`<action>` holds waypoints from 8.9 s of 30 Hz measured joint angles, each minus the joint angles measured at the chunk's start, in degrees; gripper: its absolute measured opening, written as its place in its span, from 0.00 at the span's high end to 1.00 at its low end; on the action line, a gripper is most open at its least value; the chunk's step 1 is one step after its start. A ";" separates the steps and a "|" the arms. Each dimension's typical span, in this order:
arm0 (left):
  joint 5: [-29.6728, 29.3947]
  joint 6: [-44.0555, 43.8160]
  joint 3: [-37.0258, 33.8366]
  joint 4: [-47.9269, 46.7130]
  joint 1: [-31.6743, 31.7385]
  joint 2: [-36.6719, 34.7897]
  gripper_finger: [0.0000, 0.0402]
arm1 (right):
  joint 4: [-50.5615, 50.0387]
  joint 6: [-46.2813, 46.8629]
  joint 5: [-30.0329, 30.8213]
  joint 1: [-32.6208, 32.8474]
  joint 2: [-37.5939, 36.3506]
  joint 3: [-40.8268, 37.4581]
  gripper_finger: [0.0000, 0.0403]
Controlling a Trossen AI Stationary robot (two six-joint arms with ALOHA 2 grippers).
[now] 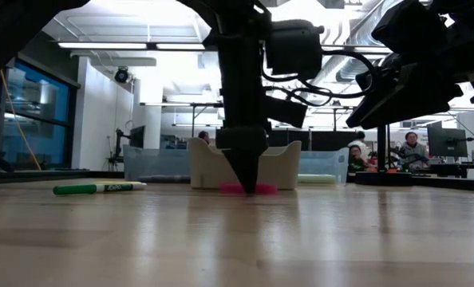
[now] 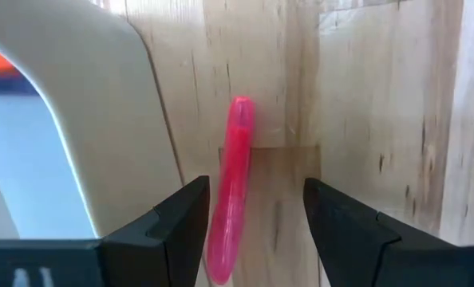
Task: Pick & Place Markers
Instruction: Put the pink pen into the gray bin, then put the yellow pen into the gray bin
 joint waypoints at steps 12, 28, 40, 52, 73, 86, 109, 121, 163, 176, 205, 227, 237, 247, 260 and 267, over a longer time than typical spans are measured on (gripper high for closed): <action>6.22 3.32 0.00 0.09 0.80 -0.04 0.50 | -0.02 0.00 -0.09 0.00 0.00 0.00 0.65; 5.43 3.76 0.00 -0.28 0.50 -0.04 0.64 | -0.26 0.20 0.02 0.00 0.00 0.00 0.65; 7.79 2.56 0.00 -0.48 0.50 -0.04 0.88 | -0.48 0.22 0.02 0.00 0.00 0.00 0.65; 7.02 -0.20 5.03 -6.44 -0.20 0.06 0.90 | -0.75 1.07 0.00 0.00 0.00 0.00 0.65; 4.66 -5.64 14.75 -21.92 -4.03 0.04 0.90 | -6.63 4.68 -2.32 0.04 0.00 0.00 0.65; -2.86 -6.76 14.85 -22.93 -2.51 -3.35 0.90 | -11.58 7.58 -3.31 0.03 0.00 0.00 0.65; -8.68 -3.56 14.38 -29.85 6.38 -12.33 0.91 | -11.29 7.72 -3.23 0.02 -0.02 0.00 0.65; -1.71 3.36 14.40 -20.29 11.78 -12.41 0.91 | -11.13 8.16 -2.72 0.04 -0.02 0.00 0.65; 18.43 6.38 0.24 -0.11 17.81 -12.37 0.91 | -25.95 2.76 -11.93 -15.99 -60.14 -15.52 0.65; 18.11 2.17 0.23 -2.26 17.32 -11.67 0.91 | -24.61 2.16 -17.83 -22.91 -57.66 -15.54 0.65; 15.45 1.29 0.26 -4.07 16.19 -7.87 0.84 | -24.66 2.14 -17.55 -22.91 -53.68 -15.54 0.65; 13.23 -2.08 0.36 -13.08 16.19 -12.16 0.79 | -24.67 2.10 -17.56 -22.91 -53.68 -15.54 0.65; 5.84 -8.52 0.17 -22.54 12.33 -18.25 0.79 | -24.69 2.17 -17.77 -22.89 -53.68 -15.54 0.65; 4.66 -13.20 -8.60 -21.47 4.95 -25.46 0.79 | -24.98 2.32 -17.72 -22.88 -53.72 -15.54 0.65; 7.67 -43.96 -42.38 -1.40 -1.28 -42.57 0.79 | -25.03 2.14 -17.23 -22.88 -52.96 -15.54 0.65; 7.99 -55.10 -42.80 0.66 -1.34 -41.66 0.79 | -25.22 2.36 -17.35 -22.88 -52.28 -15.54 0.65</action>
